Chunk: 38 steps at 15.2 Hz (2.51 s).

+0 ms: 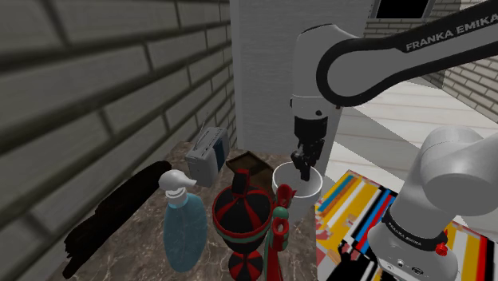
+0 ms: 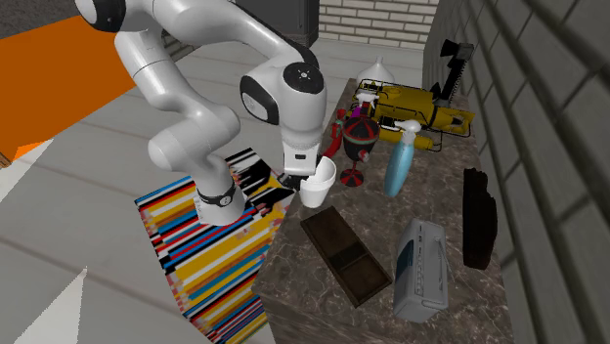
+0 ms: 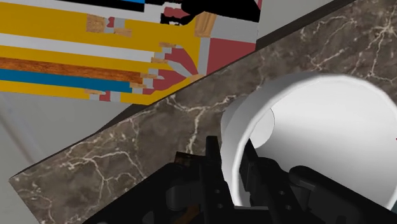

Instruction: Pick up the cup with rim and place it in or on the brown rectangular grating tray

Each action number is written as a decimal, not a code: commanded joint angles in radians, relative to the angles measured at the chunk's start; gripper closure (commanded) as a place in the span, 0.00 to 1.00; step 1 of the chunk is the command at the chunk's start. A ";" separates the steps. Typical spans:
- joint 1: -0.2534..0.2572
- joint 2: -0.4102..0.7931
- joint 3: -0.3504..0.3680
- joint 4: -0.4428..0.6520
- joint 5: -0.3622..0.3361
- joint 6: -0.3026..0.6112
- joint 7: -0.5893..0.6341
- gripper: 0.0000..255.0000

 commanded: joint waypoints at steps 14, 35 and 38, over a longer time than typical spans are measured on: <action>-0.014 -0.047 -0.043 0.171 -0.045 -0.217 0.027 1.00; -0.137 0.488 -0.132 0.670 -0.197 -0.202 -0.086 1.00; -0.137 0.492 -0.130 0.634 -0.196 -0.162 -0.090 1.00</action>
